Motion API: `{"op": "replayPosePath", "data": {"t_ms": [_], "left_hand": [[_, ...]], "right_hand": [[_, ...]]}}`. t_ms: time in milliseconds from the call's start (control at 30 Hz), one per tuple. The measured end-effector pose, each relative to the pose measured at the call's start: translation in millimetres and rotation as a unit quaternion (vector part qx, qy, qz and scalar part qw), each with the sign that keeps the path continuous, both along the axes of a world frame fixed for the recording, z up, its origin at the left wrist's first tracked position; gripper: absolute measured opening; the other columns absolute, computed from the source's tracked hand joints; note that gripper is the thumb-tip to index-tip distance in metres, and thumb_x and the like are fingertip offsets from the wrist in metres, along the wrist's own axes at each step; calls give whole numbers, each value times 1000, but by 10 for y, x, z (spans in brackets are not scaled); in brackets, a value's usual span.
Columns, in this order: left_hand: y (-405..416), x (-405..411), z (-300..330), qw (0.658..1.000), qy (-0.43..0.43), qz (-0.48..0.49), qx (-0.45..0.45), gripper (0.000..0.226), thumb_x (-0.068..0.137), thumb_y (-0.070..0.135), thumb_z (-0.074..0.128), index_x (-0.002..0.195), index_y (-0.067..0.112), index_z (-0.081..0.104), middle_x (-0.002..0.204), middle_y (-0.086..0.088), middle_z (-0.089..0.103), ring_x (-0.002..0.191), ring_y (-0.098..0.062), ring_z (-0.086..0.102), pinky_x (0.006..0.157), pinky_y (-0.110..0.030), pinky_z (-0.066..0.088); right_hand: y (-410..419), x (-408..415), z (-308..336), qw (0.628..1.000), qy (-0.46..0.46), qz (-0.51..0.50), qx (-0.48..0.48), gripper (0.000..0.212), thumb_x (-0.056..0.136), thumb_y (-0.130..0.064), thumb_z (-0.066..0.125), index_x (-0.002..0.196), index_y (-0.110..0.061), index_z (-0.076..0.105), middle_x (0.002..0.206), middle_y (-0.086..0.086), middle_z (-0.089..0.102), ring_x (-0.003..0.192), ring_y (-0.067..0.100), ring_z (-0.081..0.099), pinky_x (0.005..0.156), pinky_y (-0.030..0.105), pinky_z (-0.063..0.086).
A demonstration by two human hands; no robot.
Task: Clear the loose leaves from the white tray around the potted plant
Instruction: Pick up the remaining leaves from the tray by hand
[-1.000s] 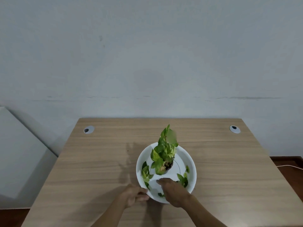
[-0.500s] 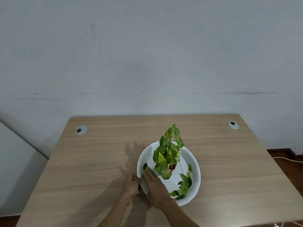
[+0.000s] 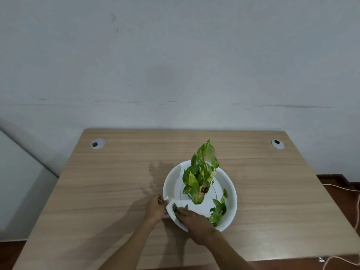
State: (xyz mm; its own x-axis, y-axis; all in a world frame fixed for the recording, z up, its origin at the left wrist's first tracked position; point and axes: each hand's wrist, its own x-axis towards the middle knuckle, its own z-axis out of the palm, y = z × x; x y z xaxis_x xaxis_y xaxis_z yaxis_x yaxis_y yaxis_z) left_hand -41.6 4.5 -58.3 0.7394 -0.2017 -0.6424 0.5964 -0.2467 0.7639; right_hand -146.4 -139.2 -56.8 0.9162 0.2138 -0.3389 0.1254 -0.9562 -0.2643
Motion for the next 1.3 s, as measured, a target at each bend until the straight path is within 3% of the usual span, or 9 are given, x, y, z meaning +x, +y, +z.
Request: {"op": "replayPosePath", "data": {"t_ms": [267, 400, 500, 633, 733, 900, 1067, 1200, 1300], "left_hand": [[20, 101, -4, 997, -45, -49, 44, 6, 93, 6, 56, 90, 1, 57, 94, -22, 66, 78, -31, 69, 56, -39, 61], [102, 227, -19, 984, -135, -60, 99, 9, 88, 11, 63, 80, 8, 62, 87, -20, 70, 72, -31, 70, 62, -48, 60], [192, 39, -62, 964, -216, -37, 148, 20, 85, 23, 68, 72, 28, 54, 87, -9, 69, 73, -27, 68, 65, -48, 57], [169, -553, -162, 989, -130, 12, 74, 19, 86, 23, 67, 95, 17, 51, 83, -9, 70, 61, -24, 68, 49, -39, 57], [140, -667, -180, 992, -114, 30, 51, 14, 88, 11, 65, 95, 7, 54, 84, -17, 70, 52, -24, 65, 50, -38, 58], [138, -451, -56, 989, -129, 61, 43, 10, 87, 0, 62, 89, 8, 58, 89, -19, 71, 73, -28, 71, 54, -39, 61], [204, -234, -60, 985, -146, 59, 65, 9, 87, 3, 62, 94, 9, 59, 91, -14, 71, 78, -28, 71, 58, -47, 61], [123, -362, -45, 991, -112, 51, 55, 12, 91, 10, 60, 100, 9, 52, 94, -9, 66, 82, -28, 69, 57, -44, 61], [91, -483, -87, 991, -103, 60, 62, 9, 90, 8, 59, 97, 12, 55, 92, -9, 68, 80, -28, 68, 57, -44, 60]], "right_hand": [[-518, -478, 43, 1000, -17, 7, 17, 62, 75, 7, 50, 130, -22, 54, 136, -1, 54, 123, 25, 51, 98, 39, 47], [-550, -475, 176, 996, -36, -58, 54, 60, 81, 5, 45, 134, -21, 55, 144, -1, 49, 135, 17, 41, 110, 32, 37], [-357, -371, 177, 994, -43, -64, 74, 57, 86, -6, 43, 142, -20, 46, 153, 0, 37, 143, 16, 28, 117, 34, 27], [-78, -217, -16, 996, -40, -10, 84, 61, 88, -32, 32, 148, -23, 31, 158, 2, 27, 147, 22, 18, 118, 43, 19], [-109, -179, -19, 997, -14, 25, 69, 59, 91, -30, 39, 148, -16, 32, 156, 3, 33, 146, 26, 21, 117, 46, 22], [-434, -391, 37, 997, -10, 45, 65, 63, 85, -39, 39, 143, -14, 43, 147, 7, 46, 140, 25, 36, 117, 40, 26], [-561, -469, 174, 996, -23, 45, 73, 55, 92, -45, 40, 141, -20, 44, 146, 2, 46, 142, 20, 32, 117, 37, 27], [-410, -198, 287, 996, -15, 48, 68, 59, 97, -44, 38, 148, -16, 32, 157, 3, 29, 147, 19, 18, 120, 37, 15], [-187, 99, 202, 994, 22, 96, 56, 69, 91, -44, 23, 150, -9, 25, 159, 9, 23, 148, 25, 16, 120, 41, 15]]}}
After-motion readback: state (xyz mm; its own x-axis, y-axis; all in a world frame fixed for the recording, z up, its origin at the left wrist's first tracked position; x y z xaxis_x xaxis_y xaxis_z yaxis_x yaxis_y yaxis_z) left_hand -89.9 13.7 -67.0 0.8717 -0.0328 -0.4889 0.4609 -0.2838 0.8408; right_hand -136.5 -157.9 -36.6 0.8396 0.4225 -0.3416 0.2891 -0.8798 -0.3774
